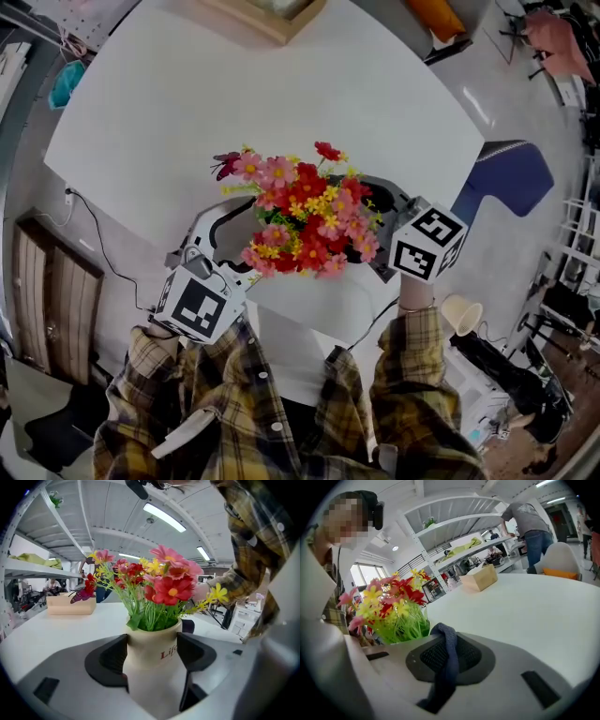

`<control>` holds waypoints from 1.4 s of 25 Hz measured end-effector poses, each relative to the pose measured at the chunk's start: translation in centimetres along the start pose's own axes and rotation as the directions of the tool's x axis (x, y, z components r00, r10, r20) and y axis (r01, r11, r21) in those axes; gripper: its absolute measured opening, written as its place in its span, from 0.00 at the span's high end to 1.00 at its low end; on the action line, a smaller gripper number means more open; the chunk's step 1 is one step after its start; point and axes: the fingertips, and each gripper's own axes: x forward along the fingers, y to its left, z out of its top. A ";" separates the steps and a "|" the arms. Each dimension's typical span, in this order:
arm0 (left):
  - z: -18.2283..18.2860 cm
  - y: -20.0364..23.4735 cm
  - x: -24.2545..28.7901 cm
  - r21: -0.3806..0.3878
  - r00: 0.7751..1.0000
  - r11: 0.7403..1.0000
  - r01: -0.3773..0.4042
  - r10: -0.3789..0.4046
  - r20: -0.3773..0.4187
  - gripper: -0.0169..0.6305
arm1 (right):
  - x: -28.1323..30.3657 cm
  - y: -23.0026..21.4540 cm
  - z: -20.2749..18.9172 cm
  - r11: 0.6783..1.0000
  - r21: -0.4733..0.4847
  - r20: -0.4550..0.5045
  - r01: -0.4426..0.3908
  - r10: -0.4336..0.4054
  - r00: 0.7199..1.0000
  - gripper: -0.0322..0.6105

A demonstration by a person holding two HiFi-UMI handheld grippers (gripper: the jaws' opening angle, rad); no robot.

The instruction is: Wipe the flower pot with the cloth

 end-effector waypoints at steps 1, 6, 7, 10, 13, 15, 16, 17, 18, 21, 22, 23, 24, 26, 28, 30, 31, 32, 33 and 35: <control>-0.1 0.1 0.0 0.015 0.999 0.999 0.035 -0.035 -0.010 0.46 | 0.5 0.1 0.2 1.000 -0.013 -0.014 -0.027 0.027 1.000 0.92; -0.3 0.7 0.0 0.084 0.982 0.978 0.189 -0.186 -0.044 0.46 | 2.7 0.4 0.9 0.992 -0.025 -0.081 -0.126 0.123 0.989 0.92; -0.3 0.7 0.1 0.096 0.976 0.971 0.218 -0.214 -0.049 0.46 | 2.8 0.4 0.9 0.991 -0.020 -0.089 -0.135 0.132 0.987 0.92; 0.0 0.4 0.5 0.136 0.947 0.938 0.319 -0.311 -0.073 0.46 | 3.0 0.2 0.9 0.988 -0.011 -0.104 -0.151 0.149 0.983 0.92; 0.2 0.3 0.9 0.174 0.907 0.890 0.421 -0.409 -0.104 0.46 | 3.3 -0.1 0.9 0.987 0.009 -0.099 -0.158 0.158 0.982 0.92; 0.3 0.4 1.0 0.188 0.887 0.867 0.461 -0.445 -0.122 0.46 | 3.5 -0.3 1.0 0.988 0.021 -0.097 -0.155 0.156 0.983 0.92; 0.4 0.4 1.1 0.190 0.881 0.861 0.472 -0.454 -0.129 0.46 | 3.4 -0.3 1.0 0.988 0.026 -0.095 -0.153 0.155 0.983 0.92; 0.5 0.5 1.1 0.189 0.879 0.859 0.477 -0.459 -0.133 0.46 | 3.4 -0.4 1.0 0.988 0.029 -0.091 -0.150 0.152 0.984 0.92; 0.5 0.5 1.2 0.181 0.878 0.860 0.477 -0.458 -0.135 0.46 | 3.3 -0.5 1.0 0.989 0.030 -0.084 -0.146 0.148 0.985 0.92; 0.3 0.4 1.2 0.133 0.894 0.886 0.445 -0.431 -0.122 0.46 | 2.9 -0.6 0.9 0.991 0.033 -0.061 -0.131 0.133 0.989 0.92; 0.1 0.5 1.1 0.113 0.905 0.899 0.422 -0.410 -0.115 0.46 | 2.8 -0.7 0.9 0.991 0.037 -0.054 -0.125 0.127 0.990 0.92; -0.2 0.6 0.9 0.093 0.917 0.914 0.394 -0.384 -0.111 0.46 | 2.6 -0.7 0.8 0.992 0.042 -0.048 -0.118 0.120 0.992 0.92; -0.7 0.7 0.5 0.072 0.928 0.929 0.363 -0.354 -0.114 0.46 | 2.4 -0.7 0.7 0.993 0.046 -0.042 -0.107 0.109 0.993 0.92; -1.7 1.0 -0.5 0.025 0.950 0.957 0.291 -0.285 -0.127 0.46 | 2.0 -0.6 0.4 0.995 0.060 -0.030 -0.079 0.081 0.996 0.92; -2.4 0.8 -1.5 -0.019 0.969 0.978 0.210 -0.210 -0.130 0.46 | 1.5 -0.5 0.0 0.995 0.087 -0.012 -0.040 0.041 0.999 0.92; -2.5 0.2 -2.3 -0.049 0.982 0.990 0.134 -0.139 -0.129 0.46 | 0.9 -0.4 -0.5 0.992 0.122 0.012 0.013 -0.015 1.000 0.92; -2.5 -0.3 -2.7 -0.067 0.986 0.993 0.101 -0.109 -0.128 0.46 | 0.5 -0.4 -0.9 0.989 0.141 0.023 0.044 -0.047 0.999 0.92; -2.5 -0.9 -3.0 -0.092 0.988 0.993 0.076 -0.087 -0.124 0.46 | 0.0 -0.3 -1.3 0.984 0.160 0.034 0.075 -0.081 0.996 0.92; -2.5 -1.5 -3.3 -0.123 0.991 0.991 0.056 -0.071 -0.115 0.46 | -0.4 -0.1 -1.7 0.978 0.181 0.045 0.104 -0.114 0.992 0.92; -2.2 -2.7 -3.8 -0.188 0.995 0.982 0.030 -0.046 -0.085 0.46 | -1.3 0.4 -2.6 0.963 0.223 0.066 0.153 -0.171 0.983 0.92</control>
